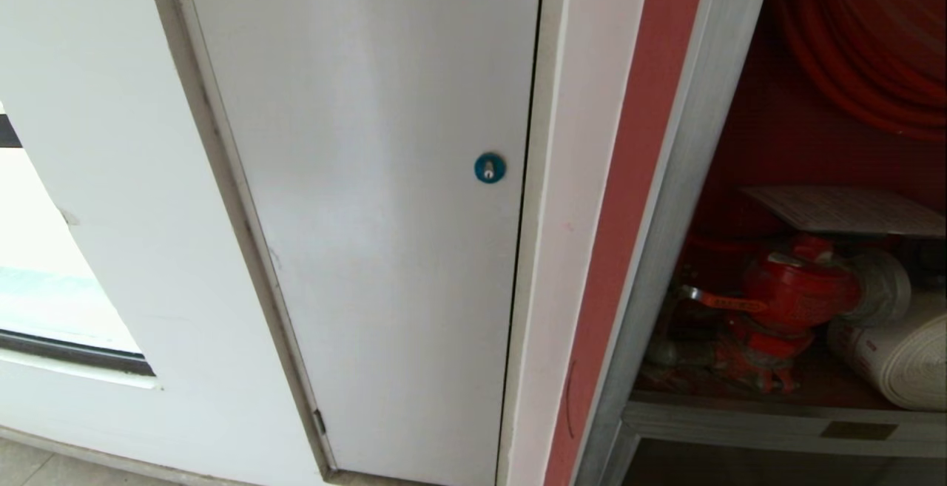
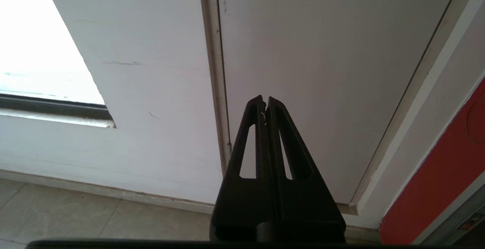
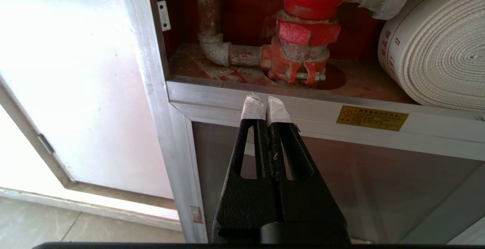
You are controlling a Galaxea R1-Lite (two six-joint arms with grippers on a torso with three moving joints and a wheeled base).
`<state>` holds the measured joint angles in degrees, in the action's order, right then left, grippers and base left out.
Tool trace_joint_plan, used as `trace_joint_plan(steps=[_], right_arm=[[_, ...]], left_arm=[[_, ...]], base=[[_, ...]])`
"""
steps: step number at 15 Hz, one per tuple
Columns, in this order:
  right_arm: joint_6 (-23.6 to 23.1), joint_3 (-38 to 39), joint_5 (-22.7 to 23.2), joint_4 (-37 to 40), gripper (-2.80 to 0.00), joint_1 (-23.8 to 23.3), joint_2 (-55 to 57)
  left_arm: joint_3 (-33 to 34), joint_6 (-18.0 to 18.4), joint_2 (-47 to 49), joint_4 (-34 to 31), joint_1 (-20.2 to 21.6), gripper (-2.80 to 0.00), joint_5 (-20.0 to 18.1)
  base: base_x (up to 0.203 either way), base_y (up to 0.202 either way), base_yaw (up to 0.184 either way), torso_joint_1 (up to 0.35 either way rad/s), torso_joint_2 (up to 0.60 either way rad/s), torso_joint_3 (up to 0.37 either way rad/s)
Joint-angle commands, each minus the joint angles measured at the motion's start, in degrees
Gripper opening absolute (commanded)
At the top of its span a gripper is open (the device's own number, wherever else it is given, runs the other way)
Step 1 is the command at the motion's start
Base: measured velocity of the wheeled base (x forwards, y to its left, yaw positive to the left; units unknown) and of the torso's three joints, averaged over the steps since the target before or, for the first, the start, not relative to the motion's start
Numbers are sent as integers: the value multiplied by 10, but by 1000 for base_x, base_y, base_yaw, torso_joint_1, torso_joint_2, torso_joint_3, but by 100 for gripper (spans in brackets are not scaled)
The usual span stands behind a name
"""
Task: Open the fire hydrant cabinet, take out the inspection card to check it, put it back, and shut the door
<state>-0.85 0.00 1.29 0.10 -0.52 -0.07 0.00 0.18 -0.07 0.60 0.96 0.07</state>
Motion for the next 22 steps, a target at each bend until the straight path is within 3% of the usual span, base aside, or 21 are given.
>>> trace_joint_plan(steps=[1, 22], right_arm=[[0, 0, 0, 0, -280, 0, 0], [2, 0, 0, 0, -280, 0, 0]], left_arm=[[3, 0, 1, 0, 0, -280, 0], [3, 0, 1, 0, 0, -280, 0]], base=[[0, 0, 0, 0, 0, 0], [0, 0, 0, 0, 0, 0]])
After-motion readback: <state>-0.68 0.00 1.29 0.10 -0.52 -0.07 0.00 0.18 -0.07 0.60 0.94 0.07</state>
